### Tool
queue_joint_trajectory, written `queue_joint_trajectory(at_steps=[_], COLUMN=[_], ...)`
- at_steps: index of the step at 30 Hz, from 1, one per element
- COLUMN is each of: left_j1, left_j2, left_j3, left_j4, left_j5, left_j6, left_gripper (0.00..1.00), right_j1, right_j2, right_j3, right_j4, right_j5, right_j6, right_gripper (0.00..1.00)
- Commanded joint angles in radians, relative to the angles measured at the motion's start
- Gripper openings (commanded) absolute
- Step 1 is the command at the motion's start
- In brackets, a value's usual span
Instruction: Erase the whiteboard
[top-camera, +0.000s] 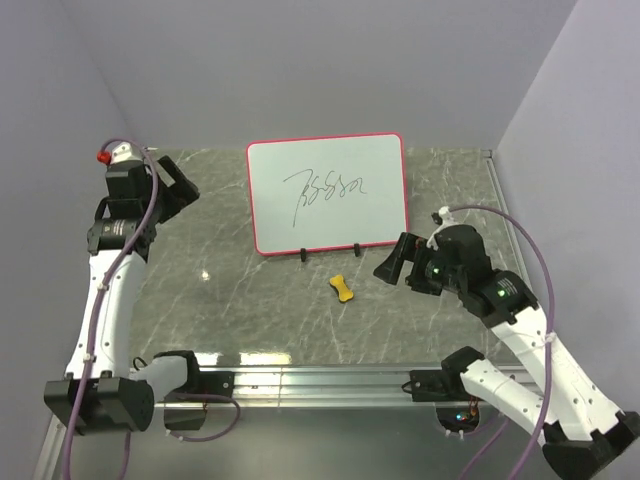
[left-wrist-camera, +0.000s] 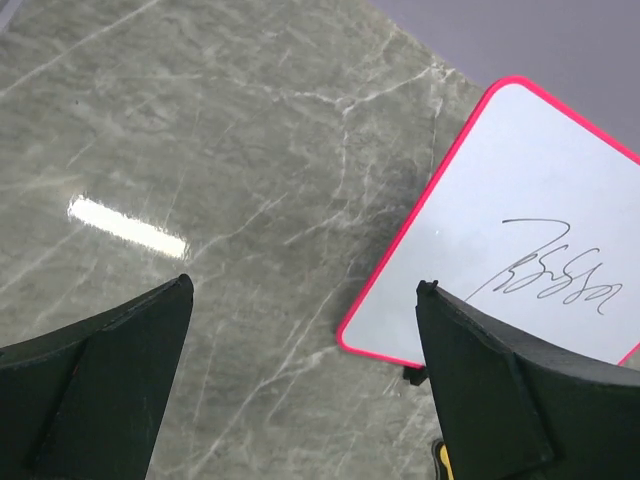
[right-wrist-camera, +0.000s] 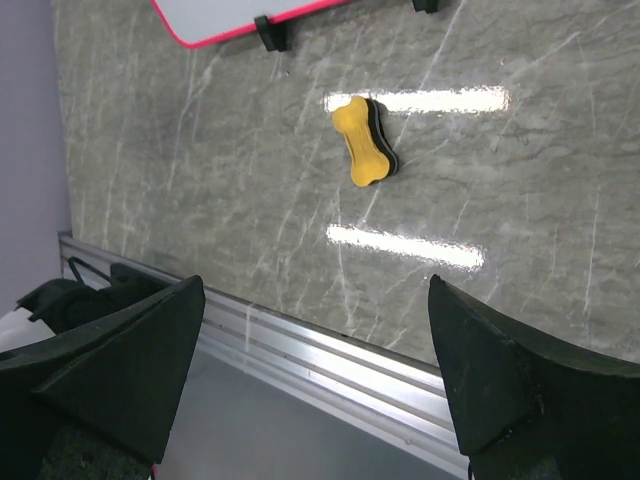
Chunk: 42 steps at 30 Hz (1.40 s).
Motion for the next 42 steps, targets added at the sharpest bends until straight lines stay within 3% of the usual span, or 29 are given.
queue_joint_trajectory(at_steps=[1, 5, 8, 13, 15, 18, 21, 33, 42], left_j1=[-0.003, -0.007, -0.007, -0.007, -0.006, -0.016, -0.055, -0.170, -0.217], left_j2=[-0.052, -0.153, -0.114, -0.115, -0.124, -0.091, -0.078, -0.141, -0.140], left_j3=[-0.026, -0.119, -0.171, -0.256, -0.273, -0.245, -0.192, -0.207, -0.213], left_j4=[-0.060, -0.022, 0.048, 0.173, 0.210, 0.140, 0.034, -0.098, -0.108], left_j5=[0.038, 0.121, 0.245, 0.290, 0.325, 0.350, 0.266, 0.099, 0.077], left_j6=[-0.035, -0.118, -0.146, -0.235, -0.239, -0.177, -0.105, -0.037, -0.031], left_gripper=[1.00, 1.00, 0.98, 0.99, 0.99, 0.93, 0.86, 0.80, 0.79], right_j1=[0.006, 0.009, 0.019, 0.060, 0.075, 0.083, 0.089, 0.258, 0.272], right_j2=[0.047, 0.126, 0.192, 0.350, 0.425, 0.510, 0.607, 0.981, 1.019], right_j3=[0.030, 0.057, 0.100, 0.203, 0.226, 0.229, 0.249, 0.419, 0.390], right_j4=[0.052, 0.044, 0.036, 0.029, 0.032, 0.088, 0.113, 0.055, 0.055], right_j5=[-0.049, -0.060, -0.032, -0.014, -0.015, -0.067, -0.099, 0.025, 0.153], right_j6=[-0.042, -0.076, -0.114, -0.174, -0.179, -0.162, -0.137, -0.193, -0.110], right_gripper=[0.99, 0.99, 0.99, 0.99, 0.98, 0.96, 0.93, 0.88, 0.88])
